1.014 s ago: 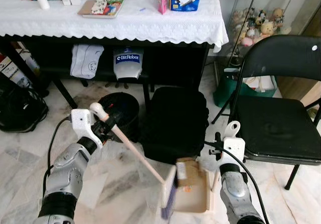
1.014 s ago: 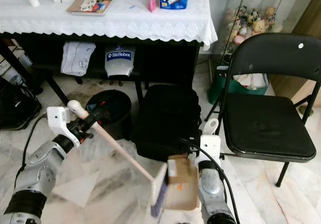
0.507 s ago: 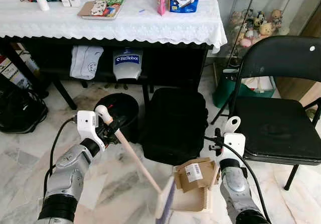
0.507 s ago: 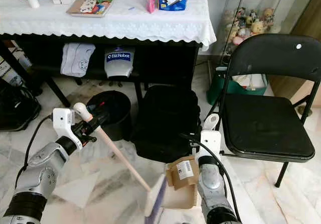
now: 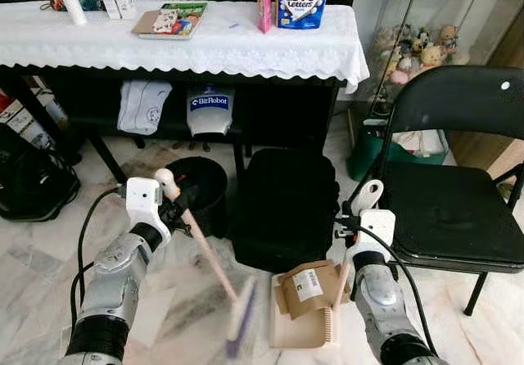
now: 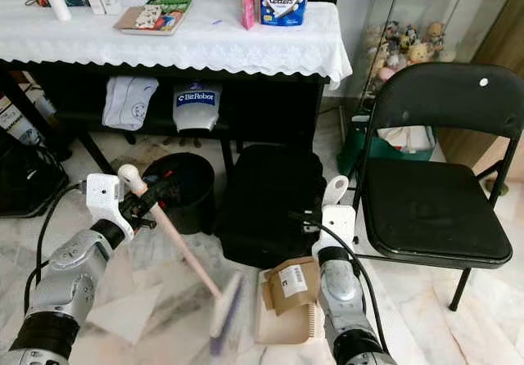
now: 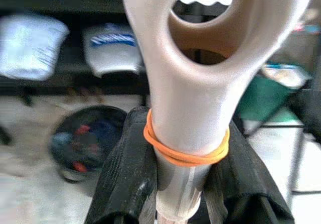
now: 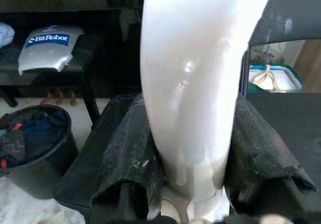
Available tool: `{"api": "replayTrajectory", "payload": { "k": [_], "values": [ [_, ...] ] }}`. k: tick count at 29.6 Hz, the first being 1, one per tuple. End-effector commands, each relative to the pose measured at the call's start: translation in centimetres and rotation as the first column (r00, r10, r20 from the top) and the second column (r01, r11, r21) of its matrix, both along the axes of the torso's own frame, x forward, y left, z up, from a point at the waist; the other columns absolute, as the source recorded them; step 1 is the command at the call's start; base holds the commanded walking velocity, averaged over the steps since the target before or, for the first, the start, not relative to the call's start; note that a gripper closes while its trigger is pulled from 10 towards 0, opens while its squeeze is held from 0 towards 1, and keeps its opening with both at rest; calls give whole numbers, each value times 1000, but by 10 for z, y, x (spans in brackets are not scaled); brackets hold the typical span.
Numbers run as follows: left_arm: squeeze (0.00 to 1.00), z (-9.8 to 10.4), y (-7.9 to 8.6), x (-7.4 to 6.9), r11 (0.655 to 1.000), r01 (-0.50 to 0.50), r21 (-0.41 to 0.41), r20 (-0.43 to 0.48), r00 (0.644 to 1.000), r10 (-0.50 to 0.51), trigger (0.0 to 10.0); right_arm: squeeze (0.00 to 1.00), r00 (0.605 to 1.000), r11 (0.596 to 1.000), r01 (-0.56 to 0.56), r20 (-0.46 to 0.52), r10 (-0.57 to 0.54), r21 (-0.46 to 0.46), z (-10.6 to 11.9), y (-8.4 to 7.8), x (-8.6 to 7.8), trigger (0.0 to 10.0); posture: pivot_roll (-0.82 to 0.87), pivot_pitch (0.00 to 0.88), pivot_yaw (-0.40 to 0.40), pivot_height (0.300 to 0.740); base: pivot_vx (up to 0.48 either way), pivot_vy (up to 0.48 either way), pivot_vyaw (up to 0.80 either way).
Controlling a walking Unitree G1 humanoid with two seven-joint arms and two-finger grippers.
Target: Sweep floor
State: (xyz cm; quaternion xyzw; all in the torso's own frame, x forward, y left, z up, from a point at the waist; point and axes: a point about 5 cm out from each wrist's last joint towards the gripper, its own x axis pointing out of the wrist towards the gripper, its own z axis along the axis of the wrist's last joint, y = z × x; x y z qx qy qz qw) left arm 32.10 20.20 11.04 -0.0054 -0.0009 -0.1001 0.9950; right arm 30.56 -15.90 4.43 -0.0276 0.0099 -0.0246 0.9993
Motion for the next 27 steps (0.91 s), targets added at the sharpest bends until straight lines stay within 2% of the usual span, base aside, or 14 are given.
{"api": "replayTrajectory", "payload": {
  "k": [1,4,11,27],
  "values": [
    [0,12,10,2,999,-54,3,79,995,53,10000,0,997,1000,-16,73,16,2,13,4,6,10000,53,0,45,740,0,0,0],
    [0,11,8,-2,997,-75,-17,101,992,76,10000,0,996,1000,-8,85,8,4,14,2,6,10000,54,0,48,740,0,0,0],
    [0,1,1,-12,993,-117,11,127,985,115,10000,0,995,1000,6,102,-7,4,15,0,4,10000,48,0,50,740,-123,0,0],
    [0,-4,-8,-12,993,-119,24,141,983,114,10000,0,993,1000,11,116,-12,4,15,1,2,10000,32,0,60,740,-292,0,0]
  ]
}}
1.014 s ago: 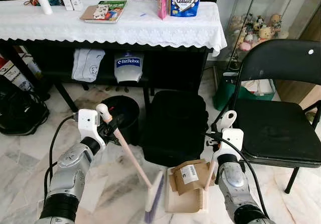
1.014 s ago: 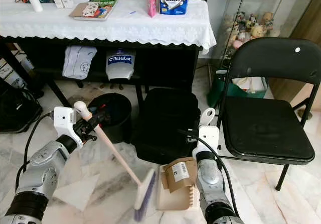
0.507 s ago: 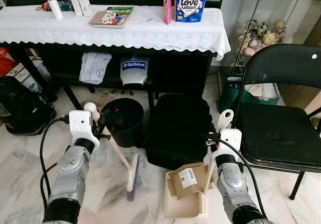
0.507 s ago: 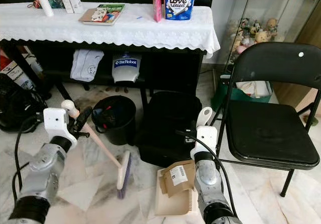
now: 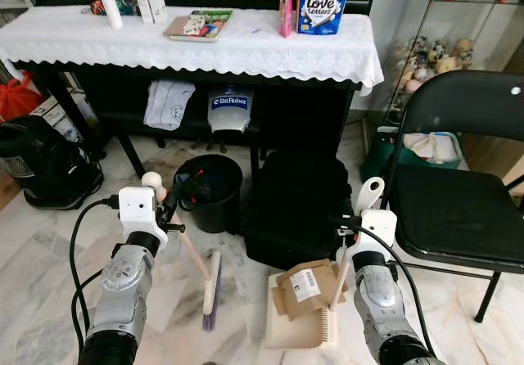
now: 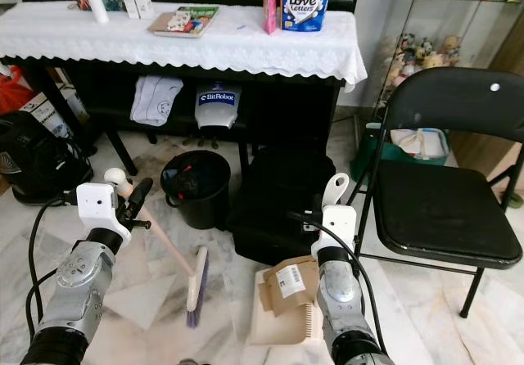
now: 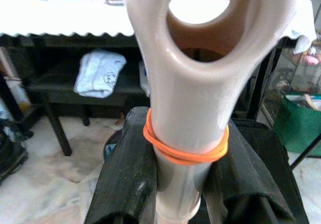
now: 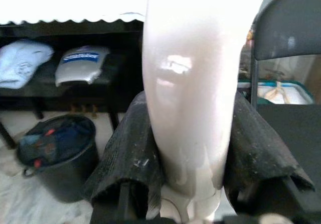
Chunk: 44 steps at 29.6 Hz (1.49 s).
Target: Sweep floor
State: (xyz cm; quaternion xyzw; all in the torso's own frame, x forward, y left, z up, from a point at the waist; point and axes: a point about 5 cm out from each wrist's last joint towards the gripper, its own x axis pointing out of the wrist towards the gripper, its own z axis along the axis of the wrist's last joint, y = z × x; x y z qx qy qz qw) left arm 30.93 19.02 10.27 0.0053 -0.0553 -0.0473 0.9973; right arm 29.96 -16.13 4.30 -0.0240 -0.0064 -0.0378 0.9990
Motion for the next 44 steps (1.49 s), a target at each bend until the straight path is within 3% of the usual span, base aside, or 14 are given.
{"api": "replayTrajectory", "payload": {
  "k": [1,15,32,44],
  "values": [
    [0,4,3,0,1000,-11,23,30,999,11,10000,0,996,1000,-14,84,14,-4,16,3,8,10000,32,0,60,740,-292,0,0],
    [0,4,3,2,999,-25,47,31,999,24,10000,0,996,1000,-27,86,28,-12,17,5,9,10000,36,0,64,740,-82,0,31],
    [0,4,11,3,992,-83,98,33,996,80,10000,0,986,998,-57,159,52,23,33,11,15,10000,41,0,75,740,0,0,788],
    [0,16,2,-1,985,-105,134,122,989,89,10000,0,972,998,-59,230,54,17,50,11,18,10000,43,0,61,740,0,0,800]
  ]
}}
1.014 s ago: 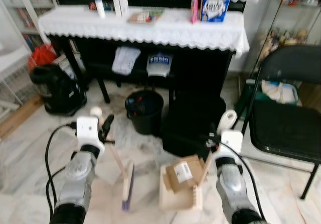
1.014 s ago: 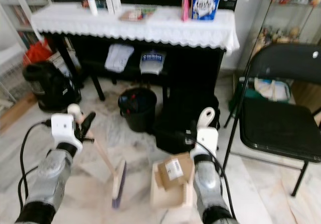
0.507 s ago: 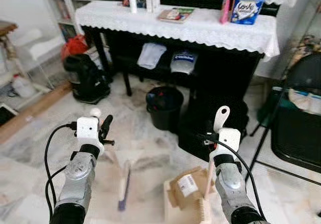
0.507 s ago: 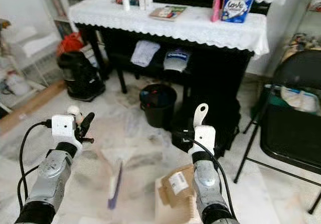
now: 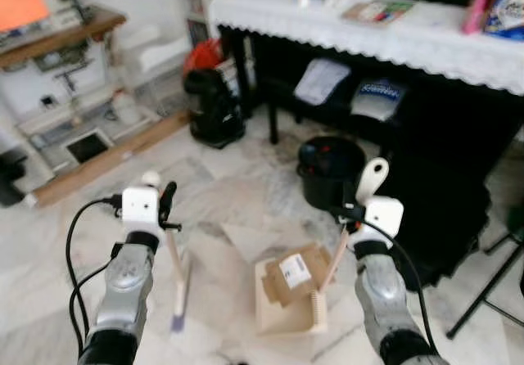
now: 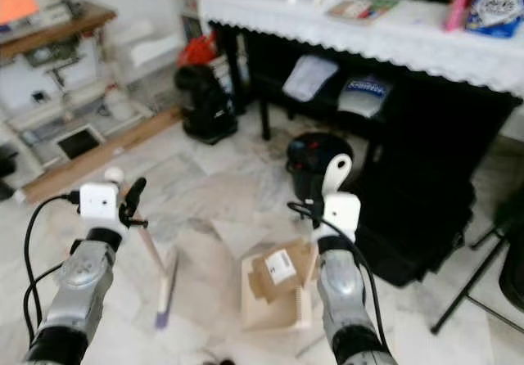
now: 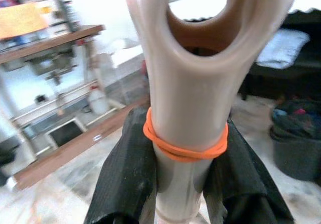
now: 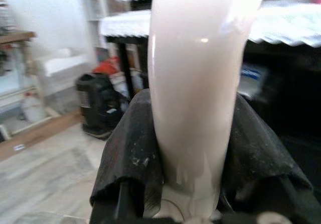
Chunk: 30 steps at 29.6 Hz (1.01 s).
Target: Sweep floor
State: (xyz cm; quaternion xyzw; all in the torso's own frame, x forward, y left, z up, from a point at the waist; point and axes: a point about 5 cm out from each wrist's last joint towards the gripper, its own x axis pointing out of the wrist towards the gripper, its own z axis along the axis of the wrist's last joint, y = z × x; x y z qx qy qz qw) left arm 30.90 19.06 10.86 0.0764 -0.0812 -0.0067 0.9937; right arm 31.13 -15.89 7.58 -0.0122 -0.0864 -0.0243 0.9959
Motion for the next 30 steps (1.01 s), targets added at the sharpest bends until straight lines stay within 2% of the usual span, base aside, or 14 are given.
{"api": "replayTrajectory", "payload": {
  "k": [1,4,10,18,30],
  "values": [
    [0,11,-1,-2,1000,1,14,62,998,-2,10000,0,997,1000,-29,76,28,7,18,9,6,10000,46,0,61,740,0,0,800],
    [0,13,-7,-4,1000,11,28,78,997,-13,10000,0,996,999,-30,86,28,25,20,11,6,10000,64,0,56,740,0,0,800],
    [0,17,-7,-3,1000,1,30,96,995,-4,10000,0,994,997,-54,97,49,49,26,19,8,10000,45,0,59,740,0,0,741],
    [0,14,-11,-7,999,-6,35,87,996,3,10000,0,993,996,-40,114,30,81,31,16,5,10000,29,0,60,740,0,0,740],
    [0,13,-17,-7,999,-20,29,84,996,17,10000,0,995,988,-38,101,24,148,30,20,-3,10000,10,0,66,740,0,0,800]
  ]
}}
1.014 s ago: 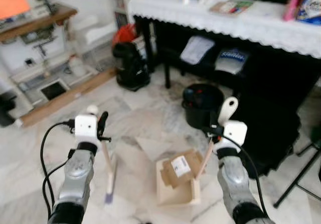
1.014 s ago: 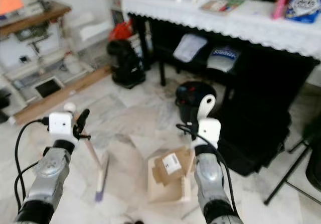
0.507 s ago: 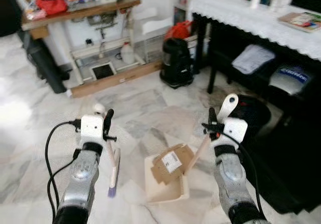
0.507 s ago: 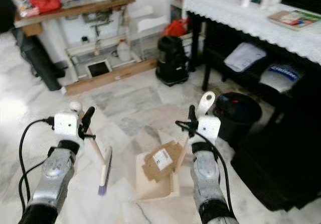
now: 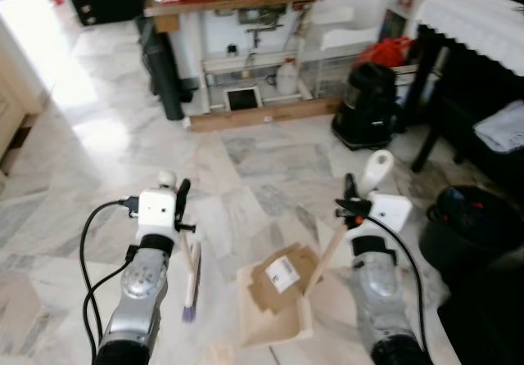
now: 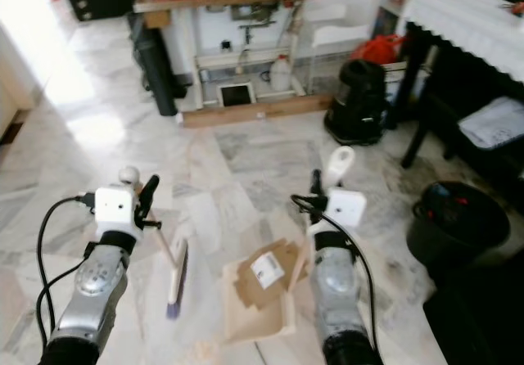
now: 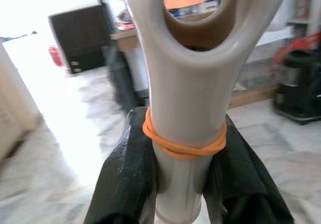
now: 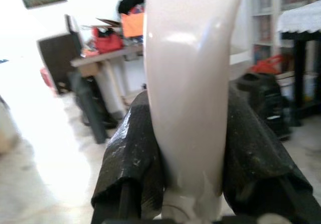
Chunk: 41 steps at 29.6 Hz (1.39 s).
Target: Sweep floor
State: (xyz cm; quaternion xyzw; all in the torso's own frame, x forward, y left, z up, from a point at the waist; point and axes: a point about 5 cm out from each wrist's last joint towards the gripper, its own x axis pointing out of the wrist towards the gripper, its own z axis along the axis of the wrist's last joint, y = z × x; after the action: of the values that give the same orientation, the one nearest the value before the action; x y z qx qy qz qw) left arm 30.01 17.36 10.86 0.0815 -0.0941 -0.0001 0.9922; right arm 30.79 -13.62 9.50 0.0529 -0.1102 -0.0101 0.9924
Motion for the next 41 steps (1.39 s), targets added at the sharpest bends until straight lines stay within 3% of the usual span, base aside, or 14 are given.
{"api": "replayTrajectory", "payload": {
  "k": [1,22,41],
  "values": [
    [0,13,0,2,1000,-11,20,59,998,9,10000,0,999,1000,10,45,-11,28,10,-2,0,10000,9,0,67,740,0,0,800],
    [0,9,-18,0,999,33,-34,63,998,-30,10000,0,999,1000,26,22,-26,1,9,-11,-7,10000,-1,0,39,740,0,0,800],
    [0,8,-25,-2,998,51,-43,54,997,-49,10000,0,1000,1000,18,-10,-18,10,4,-8,-10,10000,3,0,43,740,0,0,800]
  ]
}}
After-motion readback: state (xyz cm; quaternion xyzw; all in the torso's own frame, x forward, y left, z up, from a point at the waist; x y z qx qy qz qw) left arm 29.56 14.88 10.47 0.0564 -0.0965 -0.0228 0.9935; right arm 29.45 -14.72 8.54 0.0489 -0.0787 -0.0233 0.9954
